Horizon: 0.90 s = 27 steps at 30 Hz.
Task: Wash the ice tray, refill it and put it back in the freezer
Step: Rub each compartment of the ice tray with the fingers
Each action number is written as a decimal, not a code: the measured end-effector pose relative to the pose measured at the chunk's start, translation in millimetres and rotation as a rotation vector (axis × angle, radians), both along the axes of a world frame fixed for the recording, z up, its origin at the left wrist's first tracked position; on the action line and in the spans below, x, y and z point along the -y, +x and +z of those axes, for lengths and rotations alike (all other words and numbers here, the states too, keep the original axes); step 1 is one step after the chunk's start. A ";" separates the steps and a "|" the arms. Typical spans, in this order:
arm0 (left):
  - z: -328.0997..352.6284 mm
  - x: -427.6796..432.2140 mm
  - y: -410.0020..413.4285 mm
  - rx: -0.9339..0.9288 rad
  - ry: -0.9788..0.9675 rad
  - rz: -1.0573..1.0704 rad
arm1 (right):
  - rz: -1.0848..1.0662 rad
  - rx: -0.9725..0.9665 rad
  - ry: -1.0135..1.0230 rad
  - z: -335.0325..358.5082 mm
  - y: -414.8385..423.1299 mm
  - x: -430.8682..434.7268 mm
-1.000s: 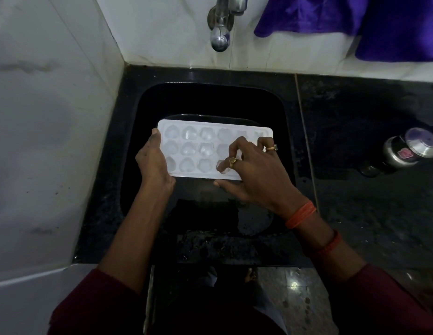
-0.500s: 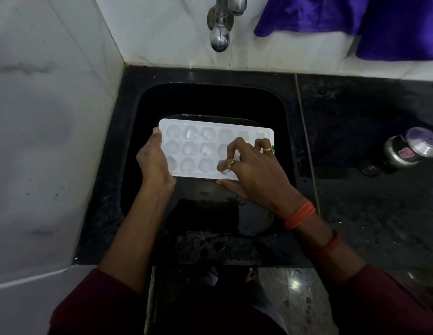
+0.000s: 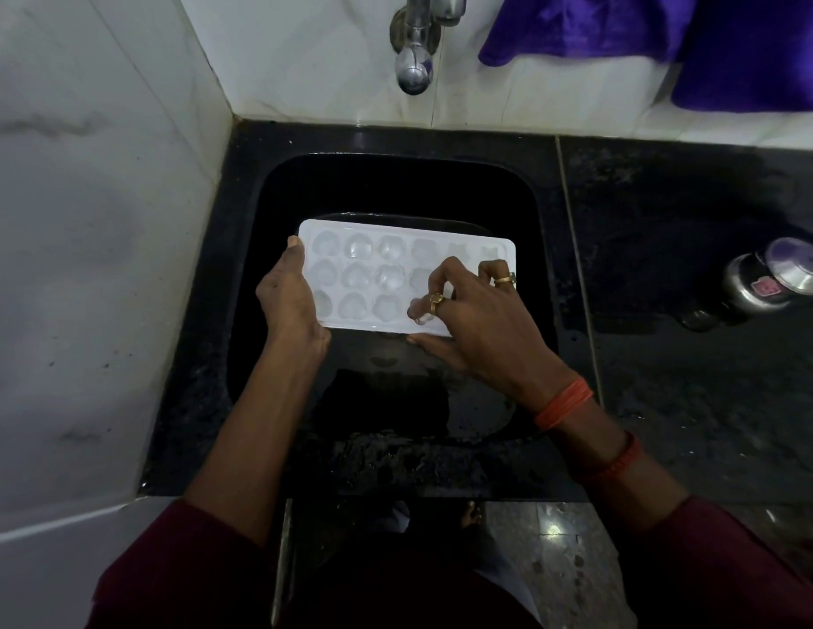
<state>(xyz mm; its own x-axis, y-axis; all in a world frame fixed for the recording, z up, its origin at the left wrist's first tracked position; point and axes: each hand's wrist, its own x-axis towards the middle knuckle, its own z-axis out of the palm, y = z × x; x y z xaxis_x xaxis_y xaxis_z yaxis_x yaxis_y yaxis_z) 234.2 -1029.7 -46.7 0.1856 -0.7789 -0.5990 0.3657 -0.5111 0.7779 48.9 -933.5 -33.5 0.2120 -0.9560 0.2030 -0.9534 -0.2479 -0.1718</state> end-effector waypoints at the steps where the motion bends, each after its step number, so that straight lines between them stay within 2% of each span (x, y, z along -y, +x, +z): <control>1: 0.2 0.1 -0.1 0.000 0.004 0.000 | -0.002 0.000 -0.006 -0.3 -0.3 -0.2; 11: 0.9 6.4 -2.2 -0.032 -0.003 -0.010 | -0.069 0.002 -0.132 4.5 -1.3 2.6; 27: -0.9 18.4 -1.6 -0.046 -0.007 -0.007 | -0.053 -0.019 -0.120 5.4 -3.3 13.9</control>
